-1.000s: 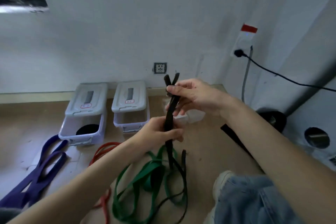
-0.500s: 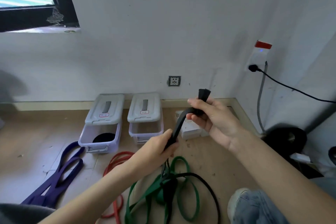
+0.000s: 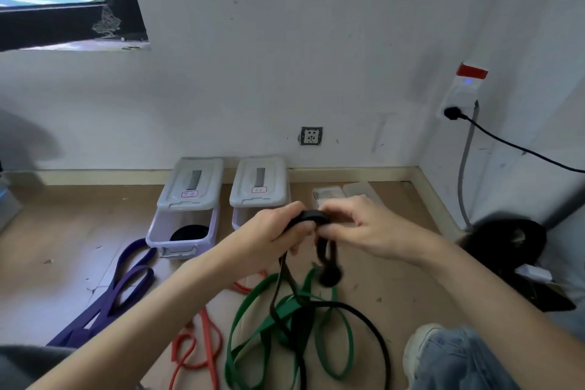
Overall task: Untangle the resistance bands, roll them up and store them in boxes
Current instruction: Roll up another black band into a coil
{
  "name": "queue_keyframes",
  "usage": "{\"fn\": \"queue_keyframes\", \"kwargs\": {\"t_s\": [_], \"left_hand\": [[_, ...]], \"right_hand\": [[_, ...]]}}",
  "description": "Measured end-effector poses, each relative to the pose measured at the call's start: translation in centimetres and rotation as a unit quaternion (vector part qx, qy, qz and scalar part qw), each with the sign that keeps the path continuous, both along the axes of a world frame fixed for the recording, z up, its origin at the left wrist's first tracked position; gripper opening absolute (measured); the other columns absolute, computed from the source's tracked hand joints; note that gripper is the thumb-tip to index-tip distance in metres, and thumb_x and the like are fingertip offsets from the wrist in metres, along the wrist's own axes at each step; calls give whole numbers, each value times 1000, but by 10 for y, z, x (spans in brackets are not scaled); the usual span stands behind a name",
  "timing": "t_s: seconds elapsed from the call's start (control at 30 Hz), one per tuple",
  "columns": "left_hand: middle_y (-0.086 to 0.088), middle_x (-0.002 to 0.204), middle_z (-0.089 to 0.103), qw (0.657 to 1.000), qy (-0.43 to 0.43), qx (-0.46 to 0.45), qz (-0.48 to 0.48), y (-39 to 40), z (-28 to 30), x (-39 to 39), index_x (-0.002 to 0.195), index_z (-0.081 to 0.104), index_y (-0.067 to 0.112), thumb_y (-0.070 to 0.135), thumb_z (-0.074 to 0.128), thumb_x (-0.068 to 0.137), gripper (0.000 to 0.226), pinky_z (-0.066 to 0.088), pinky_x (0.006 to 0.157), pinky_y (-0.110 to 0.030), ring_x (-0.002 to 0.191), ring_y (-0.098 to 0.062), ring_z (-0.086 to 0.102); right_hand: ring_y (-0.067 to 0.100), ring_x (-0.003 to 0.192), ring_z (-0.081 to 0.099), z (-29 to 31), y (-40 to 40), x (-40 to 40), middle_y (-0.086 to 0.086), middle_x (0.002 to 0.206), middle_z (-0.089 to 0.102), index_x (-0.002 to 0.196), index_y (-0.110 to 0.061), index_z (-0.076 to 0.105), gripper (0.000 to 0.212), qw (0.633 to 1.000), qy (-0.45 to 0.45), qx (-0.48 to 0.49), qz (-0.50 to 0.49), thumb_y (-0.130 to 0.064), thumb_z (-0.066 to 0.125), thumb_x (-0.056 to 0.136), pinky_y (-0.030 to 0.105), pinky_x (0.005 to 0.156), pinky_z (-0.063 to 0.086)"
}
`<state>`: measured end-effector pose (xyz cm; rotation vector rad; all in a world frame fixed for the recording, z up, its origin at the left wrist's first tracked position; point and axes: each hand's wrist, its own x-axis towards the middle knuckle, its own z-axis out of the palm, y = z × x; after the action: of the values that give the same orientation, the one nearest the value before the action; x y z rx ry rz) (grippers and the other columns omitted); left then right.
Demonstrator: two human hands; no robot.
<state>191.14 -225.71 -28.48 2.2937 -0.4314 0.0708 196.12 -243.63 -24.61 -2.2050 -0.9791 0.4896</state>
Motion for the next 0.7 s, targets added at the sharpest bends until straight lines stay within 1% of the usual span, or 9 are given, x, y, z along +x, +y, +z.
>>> {"fn": "queue_keyframes", "kwargs": {"t_s": [0.13,0.2,0.27,0.3,0.37,0.43,0.5,0.57,0.7], "left_hand": [[17,71,49,999,31,30,6,4,-32,-3,101,46,11,16,43,98,7,40,58,-4,61,19,50],[14,81,54,998,50,42,3,2,-53,-5,110,44,12,16,40,99,12,44,67,-7,66,16,52],[11,94,61,999,40,26,18,1,-52,1,98,47,23,19,39,99,9,48,75,-15,76,12,56],[13,94,63,998,31,-8,47,2,-40,5,90,49,29,21,41,98,14,48,74,-15,80,8,59],[12,78,67,982,19,-168,85,5,-3,10,79,55,34,27,43,95,22,49,76,-23,82,-11,64],[8,65,62,966,-46,-253,39,8,37,8,75,55,36,36,41,91,22,51,68,-32,67,-14,59],[10,59,54,971,-63,-231,-13,7,54,0,76,50,35,40,39,90,19,47,55,-34,54,-10,49],[12,57,50,983,-16,-179,-30,0,53,-5,76,46,31,38,39,91,18,41,51,-27,50,-6,44],[9,64,51,999,-5,-49,-18,-6,31,-2,79,41,24,26,38,99,20,41,55,-18,54,-1,49]], "right_hand": [[20,94,65,9,-3,4,9,94,69,97,-10,63,13,980,46,181,-70,-16,52,93,36,93,49],[22,96,65,9,-3,6,7,93,69,98,-8,62,17,958,91,257,-91,-18,52,91,37,93,50],[18,93,65,10,-3,9,1,88,69,95,-11,62,20,938,117,305,-116,-25,52,86,36,88,50],[15,92,65,12,-6,11,-2,87,70,93,-14,62,21,934,118,312,-126,-29,51,84,34,86,49],[12,92,65,21,-17,17,-2,89,70,89,-17,63,22,956,81,252,-125,-35,53,81,35,89,48],[12,94,65,26,-25,19,-2,96,70,89,-24,66,23,982,66,155,-88,-41,61,75,36,86,50],[5,95,66,28,-24,14,-6,100,71,96,-30,67,26,981,104,157,-48,-37,69,72,23,80,50],[6,94,67,25,-18,9,-4,97,73,104,-26,67,32,974,135,182,-14,-28,72,72,14,77,50],[13,62,60,22,-9,4,-3,58,59,82,-21,69,14,976,101,192,-16,-33,62,77,23,69,50]]}}
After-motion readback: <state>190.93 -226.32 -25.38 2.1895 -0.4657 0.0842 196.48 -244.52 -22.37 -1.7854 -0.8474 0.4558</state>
